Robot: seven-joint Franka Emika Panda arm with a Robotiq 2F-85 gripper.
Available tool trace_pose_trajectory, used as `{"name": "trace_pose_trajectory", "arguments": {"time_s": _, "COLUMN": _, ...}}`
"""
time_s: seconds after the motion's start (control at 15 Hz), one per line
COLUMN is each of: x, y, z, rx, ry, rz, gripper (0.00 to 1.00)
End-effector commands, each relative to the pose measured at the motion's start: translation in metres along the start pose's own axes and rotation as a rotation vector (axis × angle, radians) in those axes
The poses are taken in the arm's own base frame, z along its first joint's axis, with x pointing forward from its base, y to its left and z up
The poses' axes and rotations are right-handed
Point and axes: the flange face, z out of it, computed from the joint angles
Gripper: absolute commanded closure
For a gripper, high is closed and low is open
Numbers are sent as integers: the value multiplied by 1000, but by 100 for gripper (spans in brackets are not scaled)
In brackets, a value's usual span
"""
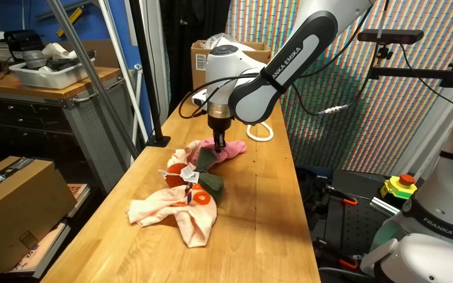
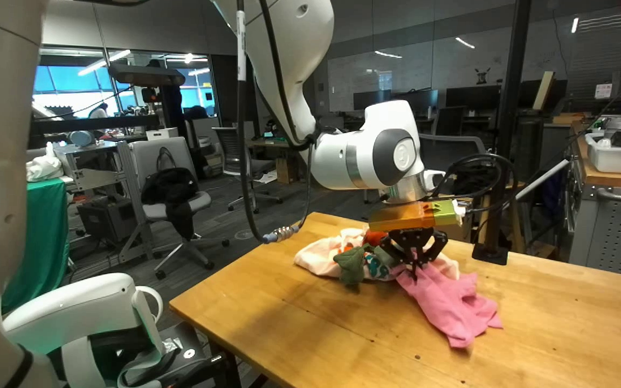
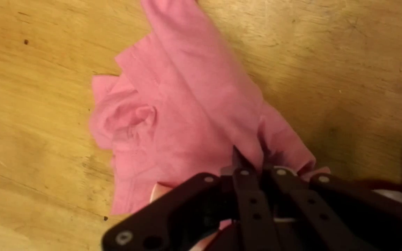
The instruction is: Separate the objects on the table.
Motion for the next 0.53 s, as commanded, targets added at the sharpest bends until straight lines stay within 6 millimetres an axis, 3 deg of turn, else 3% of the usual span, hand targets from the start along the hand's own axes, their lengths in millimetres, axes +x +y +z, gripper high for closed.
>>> {"name": "trace_pose_trajectory", "arguments": {"time_s": 0.0, "x": -5, "y": 13, "z": -24, "rx": -29, "ry": 22, "rz": 58, "gripper": 96}}
{"name": "trace_pose_trajectory", "arguments": {"time_s": 0.2, "x": -9, "y": 24, "z": -36, "rx": -62, "ry": 44, "rz": 115, "gripper": 96}}
{"name": "trace_pose_trajectory", "arguments": {"time_s": 0.47, "x": -13, "y": 54, "z": -62, "rx": -158, "ry": 118, "rz": 263, "gripper": 97}}
